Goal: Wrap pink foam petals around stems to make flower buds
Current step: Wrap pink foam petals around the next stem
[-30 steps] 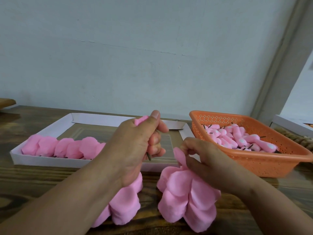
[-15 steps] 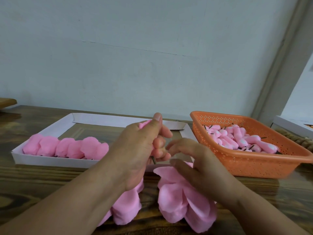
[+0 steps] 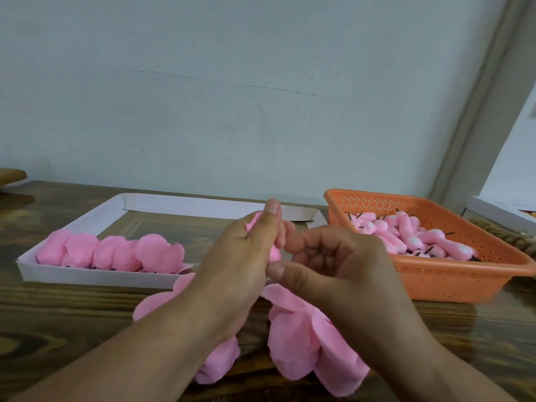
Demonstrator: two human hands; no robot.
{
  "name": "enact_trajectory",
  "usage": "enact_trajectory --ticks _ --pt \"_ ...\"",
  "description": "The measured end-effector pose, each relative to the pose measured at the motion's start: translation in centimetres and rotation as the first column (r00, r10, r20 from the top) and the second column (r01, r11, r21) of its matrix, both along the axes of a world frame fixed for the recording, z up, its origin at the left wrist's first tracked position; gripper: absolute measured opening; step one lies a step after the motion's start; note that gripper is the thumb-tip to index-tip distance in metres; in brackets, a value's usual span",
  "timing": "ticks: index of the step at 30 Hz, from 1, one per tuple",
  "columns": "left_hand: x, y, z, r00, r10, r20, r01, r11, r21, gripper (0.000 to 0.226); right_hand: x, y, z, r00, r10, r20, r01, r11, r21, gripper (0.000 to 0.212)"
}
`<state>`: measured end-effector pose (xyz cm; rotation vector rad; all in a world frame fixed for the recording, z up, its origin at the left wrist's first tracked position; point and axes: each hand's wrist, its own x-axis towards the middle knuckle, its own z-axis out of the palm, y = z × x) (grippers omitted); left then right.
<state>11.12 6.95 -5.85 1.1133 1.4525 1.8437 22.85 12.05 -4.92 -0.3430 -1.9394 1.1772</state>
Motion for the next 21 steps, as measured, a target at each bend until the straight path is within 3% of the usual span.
enact_trajectory --ticks 3,7,10,16,21 --pt "0.4 -0.2 0.0 0.997 -0.063 0.037 0.062 0.998 0.030 0.047 0.0 0.7 -0.1 0.998 0.000 0.057 0.005 0.998 -0.070 0.022" --pt "0.4 -0.3 -0.1 0.980 -0.194 -0.045 0.196 0.980 0.038 0.054 0.4 1.3 0.2 0.965 0.259 0.040 -0.241 0.936 -0.255 0.016" --pt "0.1 -0.4 -0.4 0.960 -0.253 -0.121 0.257 0.966 0.012 0.049 0.4 1.7 0.0 0.949 0.314 0.009 -0.297 0.905 -0.305 0.014" --pt "0.0 -0.7 0.0 0.884 -0.436 -0.169 0.447 0.894 0.036 0.045 0.3 1.9 -0.1 0.957 0.290 -0.008 -0.283 0.930 -0.236 0.017" --pt "0.0 -0.9 0.4 0.887 -0.405 -0.223 0.410 0.912 -0.025 0.039 0.2 1.8 0.0 0.952 0.302 -0.043 -0.305 0.937 -0.170 0.019"
